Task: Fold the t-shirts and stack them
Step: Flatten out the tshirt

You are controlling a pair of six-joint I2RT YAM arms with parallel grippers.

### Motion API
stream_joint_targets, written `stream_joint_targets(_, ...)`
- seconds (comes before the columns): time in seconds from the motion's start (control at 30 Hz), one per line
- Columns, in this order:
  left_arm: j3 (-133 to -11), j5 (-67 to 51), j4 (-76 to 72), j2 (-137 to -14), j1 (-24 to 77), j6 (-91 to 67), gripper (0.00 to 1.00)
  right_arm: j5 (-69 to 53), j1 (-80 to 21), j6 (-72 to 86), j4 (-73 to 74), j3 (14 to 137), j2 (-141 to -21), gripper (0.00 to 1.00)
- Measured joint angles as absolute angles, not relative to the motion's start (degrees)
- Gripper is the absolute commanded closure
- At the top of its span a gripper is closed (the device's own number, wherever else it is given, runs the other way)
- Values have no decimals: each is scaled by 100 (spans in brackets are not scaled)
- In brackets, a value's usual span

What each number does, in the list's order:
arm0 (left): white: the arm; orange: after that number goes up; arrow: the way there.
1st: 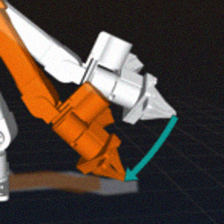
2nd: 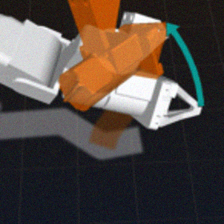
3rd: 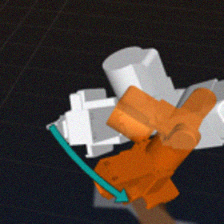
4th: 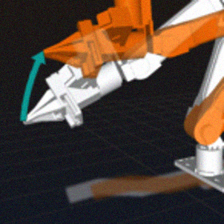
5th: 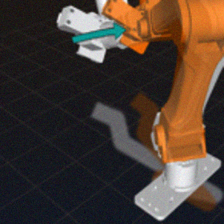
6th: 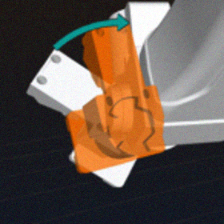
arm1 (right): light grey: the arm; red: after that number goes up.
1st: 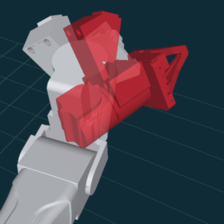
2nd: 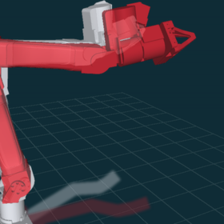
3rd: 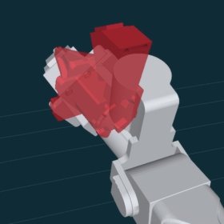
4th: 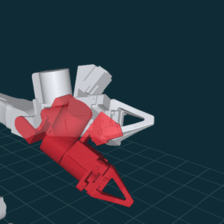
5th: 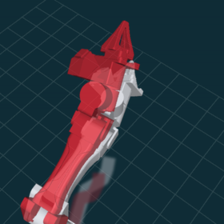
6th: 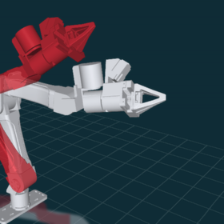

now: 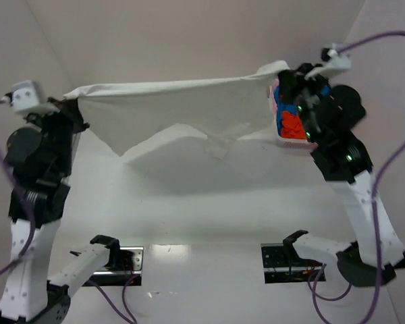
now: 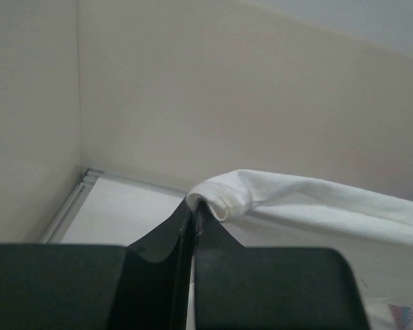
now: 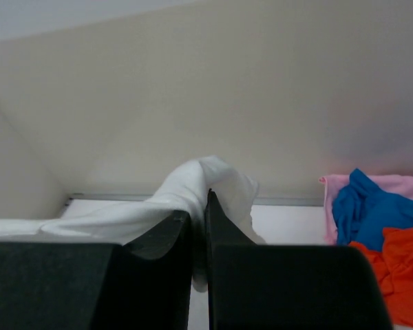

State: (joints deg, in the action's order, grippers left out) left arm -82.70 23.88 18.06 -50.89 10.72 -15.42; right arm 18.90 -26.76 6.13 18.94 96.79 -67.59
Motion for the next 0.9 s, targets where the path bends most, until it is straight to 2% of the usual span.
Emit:
stream_joint_targets(0.13, -8195, 2040, 2220, -3693, 1096, -1688, 100, 1522, -2687, 799, 2169, 9144, -5266, 100)
stream_joint_targets(0.27, -8508, 1719, 2733, -2646, 1129, -1863, 100, 913, -2724, 921, 2556, 9483, -4545, 100)
stream_joint_targets(0.43, -8875, 1505, 2969, -2519, 1131, -1988, 100, 489, -2727, 891, 2917, 10547, -4869, 100)
stream_joint_targets(0.6, -8637, 1765, 2989, -2871, 1129, -1946, 100, 714, -2722, 725, 2908, 10757, -5531, 100)
stream_joint_targets(0.9, -7463, 2449, 2585, -3691, 1107, -1791, 100, 1387, -2705, 633, 2239, 9019, -6329, 100)
